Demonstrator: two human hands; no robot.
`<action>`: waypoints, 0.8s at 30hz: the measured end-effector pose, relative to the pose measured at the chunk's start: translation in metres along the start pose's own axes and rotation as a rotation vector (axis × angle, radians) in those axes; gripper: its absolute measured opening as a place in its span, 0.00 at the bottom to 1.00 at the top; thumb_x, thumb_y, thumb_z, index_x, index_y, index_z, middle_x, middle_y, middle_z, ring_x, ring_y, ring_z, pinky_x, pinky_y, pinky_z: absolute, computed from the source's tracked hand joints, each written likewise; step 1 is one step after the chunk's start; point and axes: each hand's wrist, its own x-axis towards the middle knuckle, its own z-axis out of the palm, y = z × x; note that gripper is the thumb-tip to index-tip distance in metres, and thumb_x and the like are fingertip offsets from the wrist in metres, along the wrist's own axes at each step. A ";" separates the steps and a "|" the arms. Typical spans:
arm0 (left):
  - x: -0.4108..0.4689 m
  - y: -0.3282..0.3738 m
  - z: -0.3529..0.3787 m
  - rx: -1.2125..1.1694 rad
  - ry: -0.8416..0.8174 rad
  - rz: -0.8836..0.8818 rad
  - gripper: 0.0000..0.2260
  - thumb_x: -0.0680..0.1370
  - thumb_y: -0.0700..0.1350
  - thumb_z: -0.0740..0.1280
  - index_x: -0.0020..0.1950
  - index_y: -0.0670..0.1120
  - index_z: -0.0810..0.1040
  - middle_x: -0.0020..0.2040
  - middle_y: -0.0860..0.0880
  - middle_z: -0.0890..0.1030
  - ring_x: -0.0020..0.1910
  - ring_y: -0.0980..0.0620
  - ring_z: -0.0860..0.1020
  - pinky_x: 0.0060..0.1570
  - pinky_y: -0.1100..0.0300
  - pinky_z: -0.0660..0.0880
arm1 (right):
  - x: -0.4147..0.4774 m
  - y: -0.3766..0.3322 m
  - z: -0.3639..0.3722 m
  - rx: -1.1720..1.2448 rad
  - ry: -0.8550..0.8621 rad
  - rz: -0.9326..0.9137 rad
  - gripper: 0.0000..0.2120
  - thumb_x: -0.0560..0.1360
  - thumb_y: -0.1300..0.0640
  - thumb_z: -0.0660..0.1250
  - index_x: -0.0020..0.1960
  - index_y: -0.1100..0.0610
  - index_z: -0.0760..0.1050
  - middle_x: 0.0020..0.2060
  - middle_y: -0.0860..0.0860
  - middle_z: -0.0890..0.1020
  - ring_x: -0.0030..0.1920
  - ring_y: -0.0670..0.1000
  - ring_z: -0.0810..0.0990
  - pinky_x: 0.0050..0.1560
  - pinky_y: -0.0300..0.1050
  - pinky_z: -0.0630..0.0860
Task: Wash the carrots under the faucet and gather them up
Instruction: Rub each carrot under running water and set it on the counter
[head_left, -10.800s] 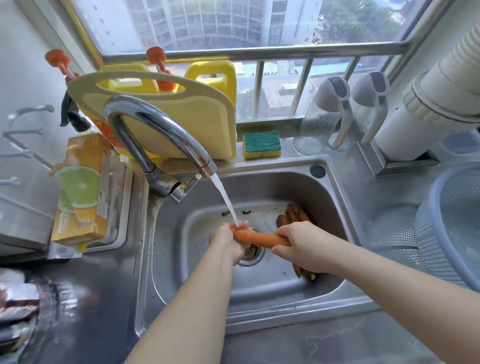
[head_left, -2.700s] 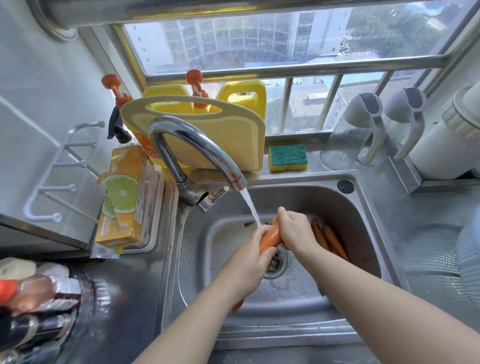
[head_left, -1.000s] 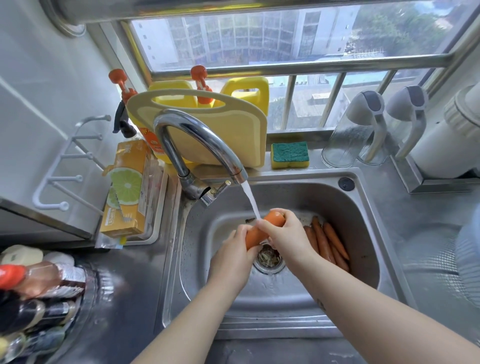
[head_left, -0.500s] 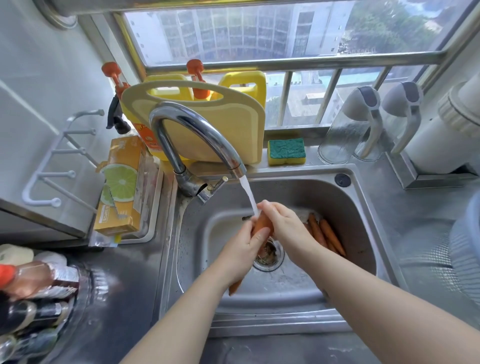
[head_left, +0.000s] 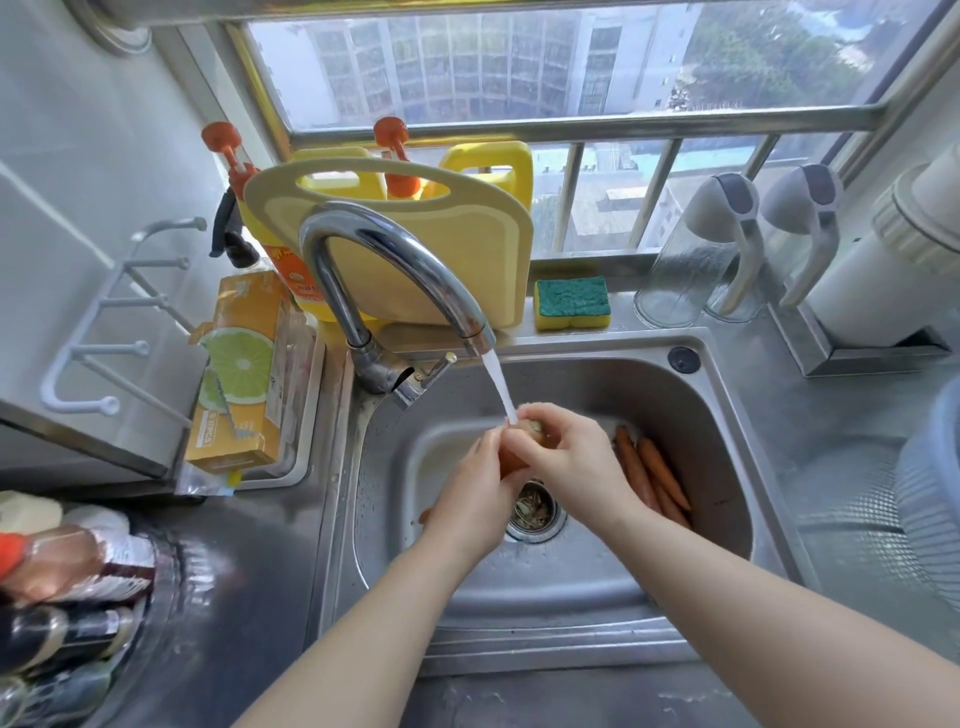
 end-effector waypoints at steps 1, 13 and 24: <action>0.000 0.002 0.003 0.025 0.025 0.014 0.16 0.78 0.46 0.65 0.66 0.49 0.70 0.61 0.51 0.77 0.60 0.51 0.75 0.55 0.59 0.71 | 0.000 -0.002 0.003 0.026 0.078 0.016 0.02 0.70 0.53 0.71 0.40 0.51 0.82 0.35 0.46 0.84 0.41 0.48 0.83 0.48 0.46 0.79; -0.007 -0.003 -0.006 -0.275 -0.039 -0.014 0.14 0.76 0.40 0.68 0.59 0.53 0.74 0.53 0.57 0.81 0.52 0.67 0.78 0.50 0.72 0.72 | 0.004 -0.018 -0.031 0.178 -0.469 0.095 0.14 0.77 0.62 0.65 0.62 0.55 0.78 0.48 0.47 0.84 0.44 0.37 0.80 0.46 0.31 0.75; -0.008 -0.006 -0.008 -0.250 -0.172 -0.061 0.14 0.79 0.41 0.64 0.62 0.52 0.68 0.59 0.54 0.76 0.59 0.58 0.74 0.60 0.62 0.71 | 0.005 -0.009 -0.031 0.234 -0.614 0.185 0.16 0.78 0.64 0.63 0.63 0.51 0.76 0.51 0.47 0.84 0.43 0.37 0.79 0.45 0.35 0.72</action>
